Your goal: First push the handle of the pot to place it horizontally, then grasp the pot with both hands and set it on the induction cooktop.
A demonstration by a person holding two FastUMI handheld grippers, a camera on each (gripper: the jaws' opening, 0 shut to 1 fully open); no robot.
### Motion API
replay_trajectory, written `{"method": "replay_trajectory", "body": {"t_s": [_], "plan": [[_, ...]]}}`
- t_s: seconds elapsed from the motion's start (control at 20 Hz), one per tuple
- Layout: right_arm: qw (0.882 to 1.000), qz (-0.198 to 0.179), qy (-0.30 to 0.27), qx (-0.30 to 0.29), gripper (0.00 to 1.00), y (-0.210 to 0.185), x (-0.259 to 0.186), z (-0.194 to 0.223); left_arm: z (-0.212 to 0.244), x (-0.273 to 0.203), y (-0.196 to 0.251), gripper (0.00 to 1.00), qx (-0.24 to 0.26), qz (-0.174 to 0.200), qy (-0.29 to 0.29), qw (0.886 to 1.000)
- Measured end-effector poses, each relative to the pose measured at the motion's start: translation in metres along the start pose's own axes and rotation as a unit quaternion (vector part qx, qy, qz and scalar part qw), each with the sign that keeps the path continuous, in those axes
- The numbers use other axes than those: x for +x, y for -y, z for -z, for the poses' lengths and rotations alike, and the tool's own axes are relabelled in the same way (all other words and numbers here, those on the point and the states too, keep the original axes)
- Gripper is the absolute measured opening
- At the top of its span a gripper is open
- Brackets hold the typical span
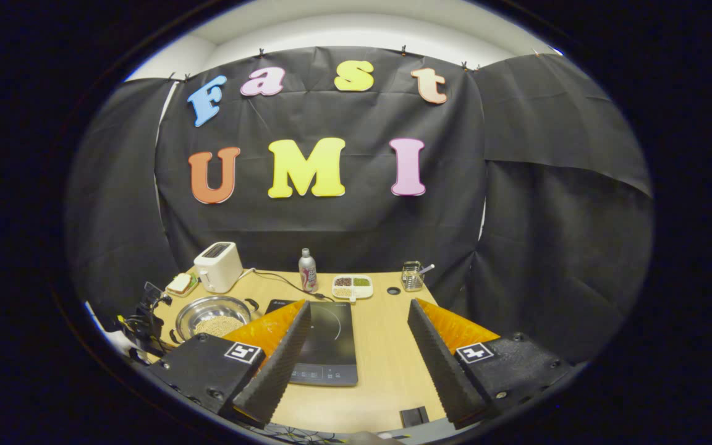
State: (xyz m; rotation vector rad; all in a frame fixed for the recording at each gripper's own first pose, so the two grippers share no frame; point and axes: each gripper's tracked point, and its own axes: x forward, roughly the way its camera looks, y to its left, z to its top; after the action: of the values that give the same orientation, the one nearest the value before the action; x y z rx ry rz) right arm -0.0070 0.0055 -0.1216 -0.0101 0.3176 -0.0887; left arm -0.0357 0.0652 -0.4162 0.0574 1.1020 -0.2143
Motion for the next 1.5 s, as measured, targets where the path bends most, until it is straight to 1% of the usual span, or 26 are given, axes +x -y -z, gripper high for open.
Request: {"method": "replay_trajectory", "body": {"t_s": [0.05, 0.1, 0.2, 0.25, 0.3, 0.35, 0.4, 0.5, 0.55, 0.6, 0.65, 0.7, 0.75, 0.8, 0.85, 0.9, 1.05, 1.1, 1.15, 1.2, 1.35, 1.4, 1.45, 1.5], "plan": [[1.0, 0.001, 0.001, 0.003, 0.97, 0.0, 0.0, -0.001, -0.001, 0.003, -0.003, 0.1, 0.002, -0.003, -0.002, 1.0], [1.0, 0.001, 0.001, 0.003, 0.97, 0.0, 0.001, -0.001, -0.001, 0.006, -0.005, 0.0, 0.0, -0.004, -0.005, 1.0], [1.0, 0.004, -0.001, 0.001, 0.97, 0.002, 0.002, -0.001, -0.001, 0.011, -0.011, 0.0, 0.0, -0.009, -0.01, 1.0], [1.0, 0.003, 0.0, 0.0, 1.0, 0.001, 0.001, -0.003, 0.0, 0.015, -0.016, 0.1, 0.002, -0.015, -0.015, 1.0], [1.0, 0.004, -0.001, -0.001, 1.0, 0.001, 0.002, -0.003, 0.002, 0.018, -0.021, 0.0, 0.001, -0.02, -0.018, 1.0], [1.0, 0.003, -0.001, -0.004, 0.97, 0.001, 0.002, -0.004, 0.001, 0.019, -0.025, 0.1, -0.002, -0.023, -0.017, 1.0], [1.0, 0.004, 0.001, -0.004, 0.97, 0.0, 0.003, -0.005, 0.0, 0.02, -0.028, 0.0, -0.003, -0.027, -0.018, 0.999], [1.0, 0.001, 0.001, -0.003, 0.97, -0.003, 0.006, -0.006, 0.0, 0.022, -0.034, 0.0, -0.003, -0.03, -0.018, 0.999], [1.0, -0.001, 0.0, -0.004, 1.0, -0.005, 0.007, -0.006, 0.0, 0.022, -0.035, 0.0, -0.004, -0.029, -0.019, 0.999], [1.0, -0.002, -0.001, -0.004, 1.0, -0.005, 0.008, -0.006, -0.001, 0.023, -0.036, 0.0, -0.005, -0.03, -0.019, 0.999], [1.0, -0.003, -0.001, -0.005, 1.0, -0.006, 0.008, -0.006, -0.002, 0.024, -0.038, 0.1, -0.005, -0.032, -0.019, 0.999], [1.0, -0.004, -0.001, -0.005, 0.97, -0.006, 0.008, -0.005, -0.002, 0.024, -0.041, 0.1, -0.006, -0.034, -0.019, 0.999], [1.0, -0.004, -0.001, -0.005, 0.97, -0.007, 0.009, -0.006, -0.001, 0.024, -0.043, 0.0, -0.008, -0.036, -0.019, 0.999], [1.0, -0.004, -0.002, -0.006, 0.97, -0.007, 0.01, -0.006, -0.001, 0.023, -0.046, 0.1, -0.009, -0.038, -0.019, 0.999], [1.0, -0.004, -0.002, -0.006, 0.97, -0.006, 0.011, -0.006, -0.002, 0.024, -0.05, 0.0, -0.011, -0.04, -0.019, 0.999], [1.0, -0.004, -0.003, -0.003, 0.97, -0.006, 0.011, -0.005, -0.003, 0.025, -0.054, 0.1, -0.014, -0.044, -0.02, 0.999], [1.0, -0.007, -0.007, 0.002, 0.97, -0.006, 0.013, -0.004, -0.006, 0.029, -0.069, 0.1, -0.015, -0.056, -0.017, 0.998], [1.0, -0.005, -0.008, 0.0, 1.0, -0.004, 0.014, -0.003, -0.007, 0.03, -0.073, 0.1, -0.017, -0.06, -0.017, 0.998], [1.0, -0.002, -0.01, -0.001, 0.96, -0.002, 0.016, -0.002, -0.007, 0.03, -0.075, 0.0, -0.02, -0.063, -0.017, 0.998], [1.0, -0.002, -0.012, -0.001, 1.0, -0.001, 0.016, -0.002, -0.008, 0.029, -0.077, 0.0, -0.025, -0.065, -0.017, 0.997], [1.0, 0.002, -0.014, 0.001, 1.0, 0.004, 0.017, -0.001, -0.012, 0.033, -0.09, 0.0, -0.029, -0.074, -0.018, 0.997], [1.0, 0.004, -0.013, 0.002, 0.97, 0.005, 0.017, -0.002, -0.012, 0.033, -0.092, 0.1, -0.03, -0.077, -0.016, 0.996], [1.0, 0.004, -0.013, 0.002, 0.97, 0.005, 0.017, -0.002, -0.012, 0.033, -0.094, 0.0, -0.027, -0.079, -0.017, 0.996], [1.0, 0.004, -0.014, 0.001, 0.97, 0.005, 0.018, -0.001, -0.013, 0.034, -0.096, 0.1, -0.027, -0.082, -0.016, 0.996]]}}
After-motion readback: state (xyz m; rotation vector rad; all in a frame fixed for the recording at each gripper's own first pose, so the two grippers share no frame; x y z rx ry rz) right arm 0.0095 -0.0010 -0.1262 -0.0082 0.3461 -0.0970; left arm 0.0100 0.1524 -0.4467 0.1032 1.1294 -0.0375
